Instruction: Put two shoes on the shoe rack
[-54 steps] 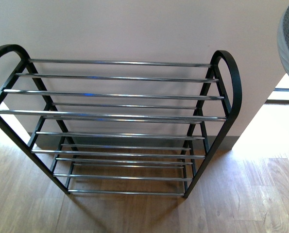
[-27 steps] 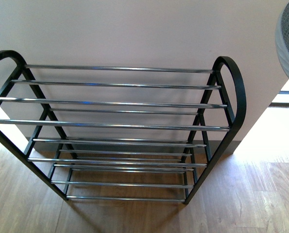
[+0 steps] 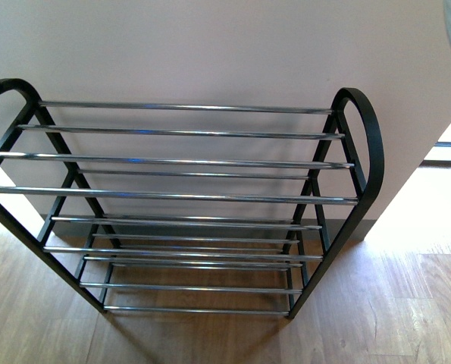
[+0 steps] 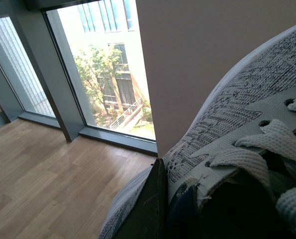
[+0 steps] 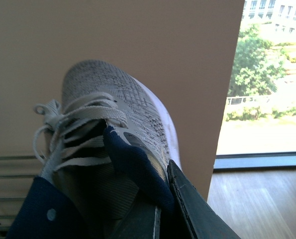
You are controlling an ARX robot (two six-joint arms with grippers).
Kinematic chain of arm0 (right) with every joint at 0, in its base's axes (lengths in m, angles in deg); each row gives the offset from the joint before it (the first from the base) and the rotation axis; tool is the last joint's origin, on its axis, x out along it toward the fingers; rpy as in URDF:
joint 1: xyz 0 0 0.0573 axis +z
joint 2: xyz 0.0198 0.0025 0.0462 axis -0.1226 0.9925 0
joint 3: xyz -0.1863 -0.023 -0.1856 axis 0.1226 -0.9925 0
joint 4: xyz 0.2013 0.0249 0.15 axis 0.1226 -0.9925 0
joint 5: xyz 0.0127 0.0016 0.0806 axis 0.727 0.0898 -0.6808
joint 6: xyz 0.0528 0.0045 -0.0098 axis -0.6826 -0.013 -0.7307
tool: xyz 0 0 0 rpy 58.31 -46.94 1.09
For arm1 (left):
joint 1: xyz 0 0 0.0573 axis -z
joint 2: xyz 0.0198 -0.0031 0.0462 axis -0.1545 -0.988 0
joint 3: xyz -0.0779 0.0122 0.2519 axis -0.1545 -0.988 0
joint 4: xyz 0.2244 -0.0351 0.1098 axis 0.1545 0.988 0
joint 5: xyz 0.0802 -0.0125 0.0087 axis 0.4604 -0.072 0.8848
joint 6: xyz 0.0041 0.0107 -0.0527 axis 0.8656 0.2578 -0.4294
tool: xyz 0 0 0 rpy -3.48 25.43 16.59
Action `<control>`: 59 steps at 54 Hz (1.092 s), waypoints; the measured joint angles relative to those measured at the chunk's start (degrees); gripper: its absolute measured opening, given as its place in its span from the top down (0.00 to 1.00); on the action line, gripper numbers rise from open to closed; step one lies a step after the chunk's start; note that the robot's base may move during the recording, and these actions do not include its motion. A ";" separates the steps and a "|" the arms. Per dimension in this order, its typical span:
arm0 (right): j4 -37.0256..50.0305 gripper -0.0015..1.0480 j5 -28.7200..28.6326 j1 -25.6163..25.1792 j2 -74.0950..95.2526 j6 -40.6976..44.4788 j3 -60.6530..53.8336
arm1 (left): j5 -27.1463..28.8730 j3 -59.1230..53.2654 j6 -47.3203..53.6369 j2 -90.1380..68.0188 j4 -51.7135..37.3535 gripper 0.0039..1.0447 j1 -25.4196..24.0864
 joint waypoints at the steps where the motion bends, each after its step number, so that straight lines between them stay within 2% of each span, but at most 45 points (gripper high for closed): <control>1: -0.55 0.99 -0.02 -0.33 0.68 -0.28 0.70 | 0.00 0.00 0.00 0.00 0.00 0.99 0.00; 10: -2.12 0.99 -0.26 -3.52 12.31 -2.89 7.98 | 0.02 0.00 0.00 0.00 0.00 0.99 0.00; 19: -0.37 0.99 2.49 -2.16 22.71 -5.16 13.03 | 0.00 0.00 0.00 0.00 0.00 0.99 0.00; 30: -5.68 0.99 4.68 5.01 31.61 -16.26 20.20 | 0.00 0.00 0.00 0.00 0.00 0.99 0.00; 37: -6.73 0.99 8.90 11.04 35.69 -24.26 21.88 | 0.00 0.00 0.00 0.00 0.00 0.99 0.00; 50: -7.23 0.99 11.32 15.28 43.87 -38.42 23.78 | 0.00 0.00 0.00 0.00 0.00 0.99 0.00; 59: -6.16 0.99 15.15 21.07 49.00 -44.68 24.98 | 0.00 0.00 0.00 0.00 0.00 0.99 0.00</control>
